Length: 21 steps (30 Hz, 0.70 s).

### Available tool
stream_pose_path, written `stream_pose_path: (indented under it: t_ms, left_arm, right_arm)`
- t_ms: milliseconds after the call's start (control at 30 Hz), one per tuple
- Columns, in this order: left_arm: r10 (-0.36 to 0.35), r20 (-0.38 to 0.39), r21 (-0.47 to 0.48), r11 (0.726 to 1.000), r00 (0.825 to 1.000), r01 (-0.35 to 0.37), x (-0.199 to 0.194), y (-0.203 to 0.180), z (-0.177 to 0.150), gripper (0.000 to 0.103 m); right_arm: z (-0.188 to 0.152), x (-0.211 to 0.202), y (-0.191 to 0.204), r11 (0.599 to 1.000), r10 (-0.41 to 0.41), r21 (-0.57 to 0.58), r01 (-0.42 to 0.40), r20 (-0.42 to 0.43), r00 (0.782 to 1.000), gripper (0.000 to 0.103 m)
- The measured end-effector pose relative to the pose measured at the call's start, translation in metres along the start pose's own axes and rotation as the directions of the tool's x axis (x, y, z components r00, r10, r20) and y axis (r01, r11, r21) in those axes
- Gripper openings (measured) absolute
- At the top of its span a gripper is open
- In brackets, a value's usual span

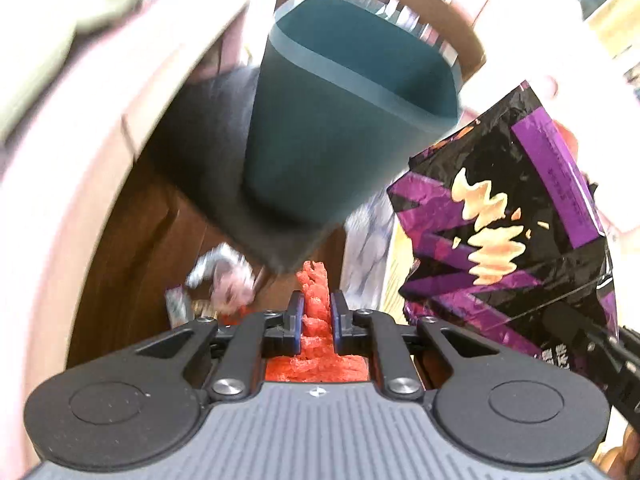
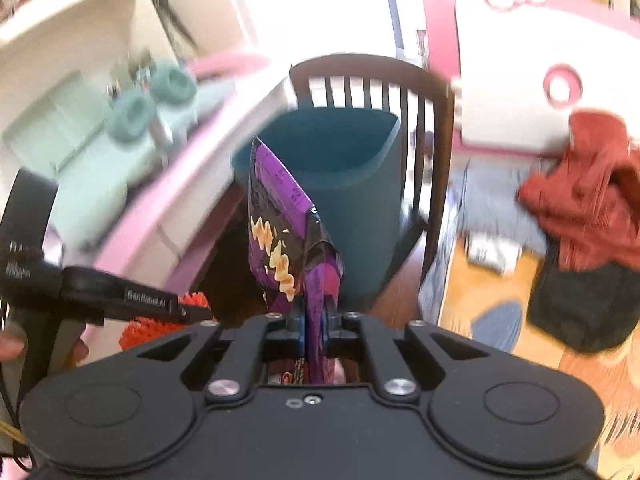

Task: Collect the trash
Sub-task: 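Lift both held items up over the teal wastebasket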

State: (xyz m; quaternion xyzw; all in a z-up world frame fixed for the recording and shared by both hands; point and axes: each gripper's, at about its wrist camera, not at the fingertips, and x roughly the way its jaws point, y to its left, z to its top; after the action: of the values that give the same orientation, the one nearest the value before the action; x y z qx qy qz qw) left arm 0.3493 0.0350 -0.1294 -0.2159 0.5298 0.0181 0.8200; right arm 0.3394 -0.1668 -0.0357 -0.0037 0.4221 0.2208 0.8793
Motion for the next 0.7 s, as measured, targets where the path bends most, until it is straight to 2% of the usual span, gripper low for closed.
stream_pose_path:
  t_ms: [233, 433, 533, 700]
  left_arm:
    - [-0.017, 0.158, 0.029, 0.999, 0.987, 0.013, -0.041, -0.025, 0.077, 0.013]
    - [-0.009, 0.26, 0.026, 1.0, 0.966, 0.003, -0.045, -0.039, 0.141, 0.013]
    - [0.009, 0.278, 0.03, 0.999, 0.96, -0.018, -0.039, -0.046, 0.17, 0.013]
    - [0.023, 0.265, 0.029, 0.999, 0.964, -0.032, -0.012, -0.046, 0.205, 0.013]
  right_arm:
    - [0.079, 0.01, 0.002, 0.996, -0.051, -0.074, 0.057, 0.081, 0.995, 0.007]
    - [0.132, 0.039, 0.006, 0.989, -0.089, -0.108, 0.098, 0.09, 0.992, 0.007]
    - [0.149, 0.057, 0.005, 0.987, -0.105, -0.113, 0.114, 0.083, 0.991, 0.007]
    - [0.175, 0.097, 0.008, 0.98, -0.145, -0.126, 0.155, 0.085, 0.986, 0.007]
